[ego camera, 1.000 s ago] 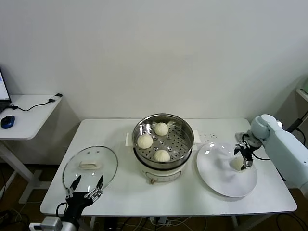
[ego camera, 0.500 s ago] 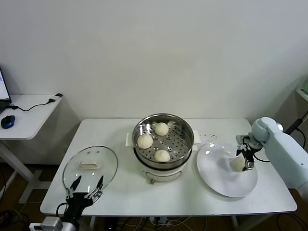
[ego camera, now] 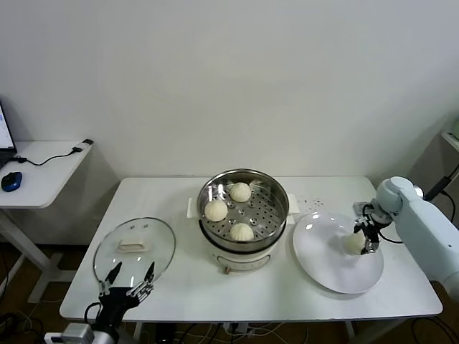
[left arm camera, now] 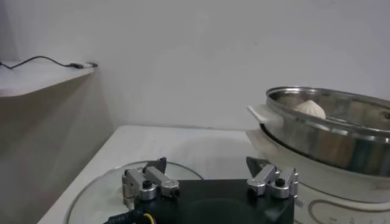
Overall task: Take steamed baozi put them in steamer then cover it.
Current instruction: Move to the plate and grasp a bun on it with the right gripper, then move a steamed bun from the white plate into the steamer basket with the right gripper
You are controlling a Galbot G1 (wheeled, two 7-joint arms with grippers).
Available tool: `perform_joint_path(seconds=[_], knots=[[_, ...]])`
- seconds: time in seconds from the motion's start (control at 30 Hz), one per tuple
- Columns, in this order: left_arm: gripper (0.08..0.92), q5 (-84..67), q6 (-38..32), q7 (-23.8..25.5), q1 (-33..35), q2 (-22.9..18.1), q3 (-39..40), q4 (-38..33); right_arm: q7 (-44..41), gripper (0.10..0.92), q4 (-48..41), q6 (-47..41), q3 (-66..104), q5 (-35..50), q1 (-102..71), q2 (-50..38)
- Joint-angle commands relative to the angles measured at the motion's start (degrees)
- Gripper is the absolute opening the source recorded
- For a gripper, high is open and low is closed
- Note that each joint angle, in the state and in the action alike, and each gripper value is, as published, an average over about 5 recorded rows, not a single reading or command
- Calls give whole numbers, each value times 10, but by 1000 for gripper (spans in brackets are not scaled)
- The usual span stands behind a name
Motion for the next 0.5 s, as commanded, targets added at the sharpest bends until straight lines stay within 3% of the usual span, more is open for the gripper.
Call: perform_joint_path(seconds=[0.03,0.3,0.5], knots=[[823,2,-1,-1,-2,0,1,1,0,646,30,-10,-11,34,8,-17],[823,16,-2,-1,-9,2,2,5,-46,594,171,-85,-156,193,153,-103],[823,14,1,-1,-18,4,0,0,-66,592,221,-152,-341,368,370,-90]])
